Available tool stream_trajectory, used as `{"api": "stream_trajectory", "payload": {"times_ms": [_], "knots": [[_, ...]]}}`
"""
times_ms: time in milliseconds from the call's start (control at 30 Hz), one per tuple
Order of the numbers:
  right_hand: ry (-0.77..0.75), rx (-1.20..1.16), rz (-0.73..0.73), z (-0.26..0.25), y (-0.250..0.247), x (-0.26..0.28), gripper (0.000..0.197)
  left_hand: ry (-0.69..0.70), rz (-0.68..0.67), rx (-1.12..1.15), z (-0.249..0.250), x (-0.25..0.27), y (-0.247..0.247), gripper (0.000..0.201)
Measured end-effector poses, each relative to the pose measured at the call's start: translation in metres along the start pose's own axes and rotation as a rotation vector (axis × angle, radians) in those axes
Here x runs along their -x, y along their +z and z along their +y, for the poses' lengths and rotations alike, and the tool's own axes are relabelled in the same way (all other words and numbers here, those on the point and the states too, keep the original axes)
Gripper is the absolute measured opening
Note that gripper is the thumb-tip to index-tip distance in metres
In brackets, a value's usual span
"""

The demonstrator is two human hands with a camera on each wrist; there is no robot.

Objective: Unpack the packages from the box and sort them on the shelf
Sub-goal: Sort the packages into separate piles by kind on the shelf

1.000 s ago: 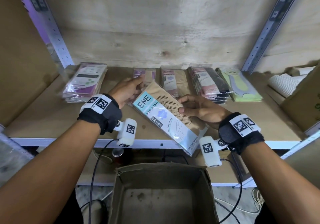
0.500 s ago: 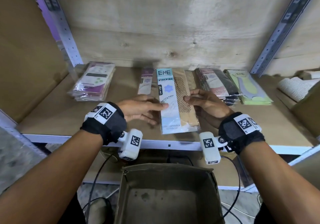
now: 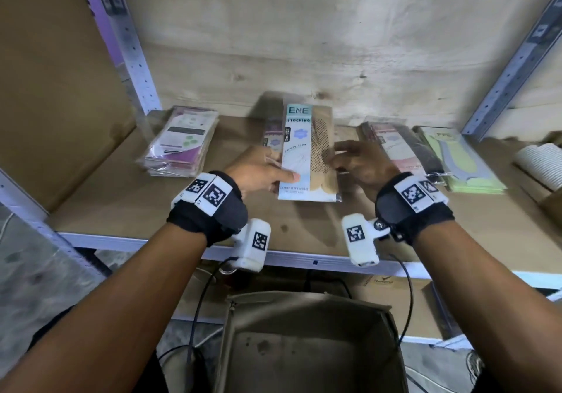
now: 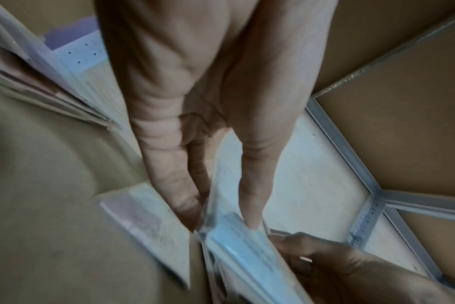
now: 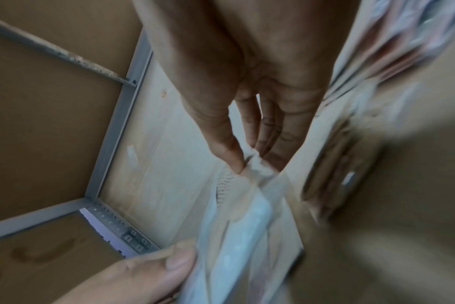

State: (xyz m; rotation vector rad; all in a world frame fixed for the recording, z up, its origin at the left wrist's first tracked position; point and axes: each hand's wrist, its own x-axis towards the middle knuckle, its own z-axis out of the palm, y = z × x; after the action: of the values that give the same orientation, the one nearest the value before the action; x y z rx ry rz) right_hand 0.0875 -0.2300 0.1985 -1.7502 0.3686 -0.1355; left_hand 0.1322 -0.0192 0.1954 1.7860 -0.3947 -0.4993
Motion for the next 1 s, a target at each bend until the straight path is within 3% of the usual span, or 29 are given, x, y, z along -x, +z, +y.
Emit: {"api": "stream_trajectory", "payload": {"times_ms": [67, 200, 333, 467, 667, 1000], "knots": [[-0.019, 0.089, 0.01, -0.013, 0.007, -0.016, 0.027, -0.011, 0.014, -0.044, 0.006, -0.01, -0.011, 0.023], [0.009, 0.299, 0.033, -0.032, 0.022, -0.048, 0.041, -0.068, 0.053, -0.121, 0.007, -0.032, -0.032, 0.038], [0.044, 0.535, 0.017, -0.037, 0.039, -0.07, 0.035, -0.121, 0.119, -0.175, -0.003, -0.045, -0.039, 0.037], [0.051, 0.729, 0.037, -0.03, 0.054, -0.087, 0.05, -0.165, 0.14, -0.234, -0.01, -0.052, -0.043, 0.042], [0.057, 0.917, 0.067, -0.021, 0.068, -0.106, 0.069, -0.176, 0.172, -0.331, -0.013, -0.055, -0.041, 0.04], [0.031, 1.075, 0.051, -0.023, 0.079, -0.105, 0.062, -0.19, 0.216, -0.548, -0.012, -0.051, -0.045, 0.035]]}}
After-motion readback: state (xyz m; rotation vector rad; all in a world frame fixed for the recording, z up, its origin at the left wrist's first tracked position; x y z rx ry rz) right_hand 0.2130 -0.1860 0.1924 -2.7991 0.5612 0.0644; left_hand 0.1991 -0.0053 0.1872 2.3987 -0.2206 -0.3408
